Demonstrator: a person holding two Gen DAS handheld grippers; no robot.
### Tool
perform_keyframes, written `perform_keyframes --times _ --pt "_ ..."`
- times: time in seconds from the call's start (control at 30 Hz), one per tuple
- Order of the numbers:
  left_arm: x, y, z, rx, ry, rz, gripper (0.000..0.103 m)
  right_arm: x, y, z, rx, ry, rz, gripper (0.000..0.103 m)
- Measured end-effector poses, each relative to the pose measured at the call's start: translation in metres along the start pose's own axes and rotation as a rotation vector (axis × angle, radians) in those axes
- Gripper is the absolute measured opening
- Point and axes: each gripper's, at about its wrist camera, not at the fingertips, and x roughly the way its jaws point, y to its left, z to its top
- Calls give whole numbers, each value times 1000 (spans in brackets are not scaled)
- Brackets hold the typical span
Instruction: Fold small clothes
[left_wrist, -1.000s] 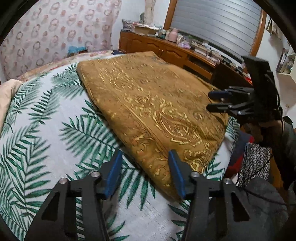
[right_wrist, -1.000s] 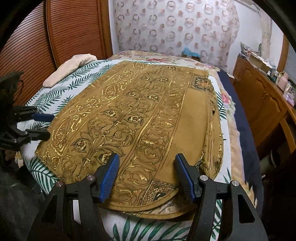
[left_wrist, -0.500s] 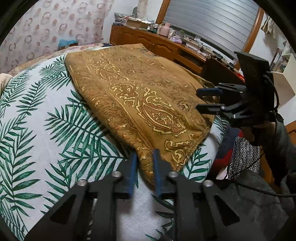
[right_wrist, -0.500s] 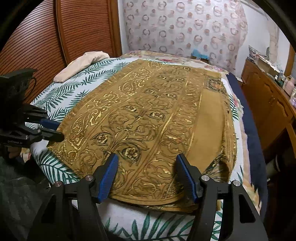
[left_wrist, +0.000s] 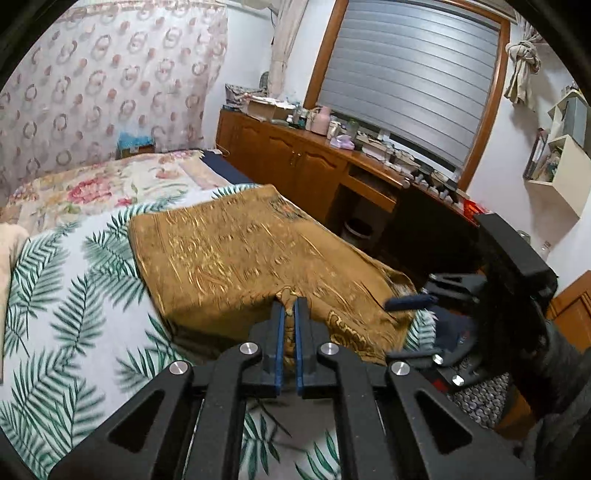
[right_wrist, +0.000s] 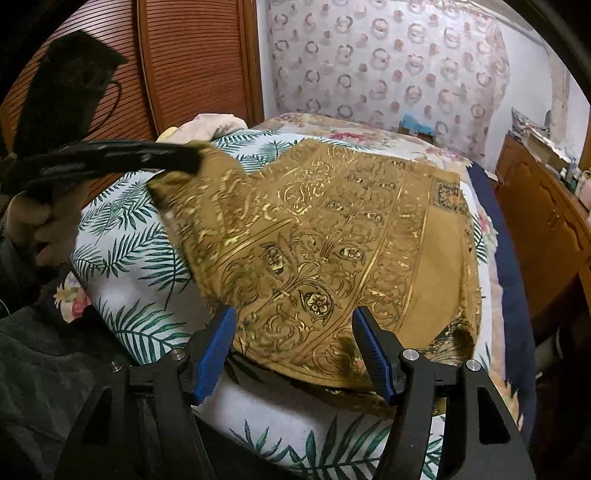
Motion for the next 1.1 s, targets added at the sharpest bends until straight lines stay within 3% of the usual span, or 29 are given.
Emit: perform_keyframes --times 0.33,0.5,0.7,0.77,0.83,0.9,1.1 --pt "15 24 12 -50 -8 37 5 8 -2 -10 -7 35 -7 68" --pt "16 21 12 -38 -14 56 5 24 -16 -7 17 71 -57 68" --pt "13 21 13 -32 -17 75 5 26 -23 -4 39 56 -76 67" --pt "13 21 13 -26 -20 84 5 26 -23 -4 40 52 -79 56" --pt "12 21 14 -24 -25 88 5 23 -28 -4 67 24 -59 27" --pt "10 22 14 -23 -30 94 5 19 -30 -3 107 -12 -29 17" --pt "7 38 20 -37 -49 114 5 8 -39 20 127 -143 -55 9"
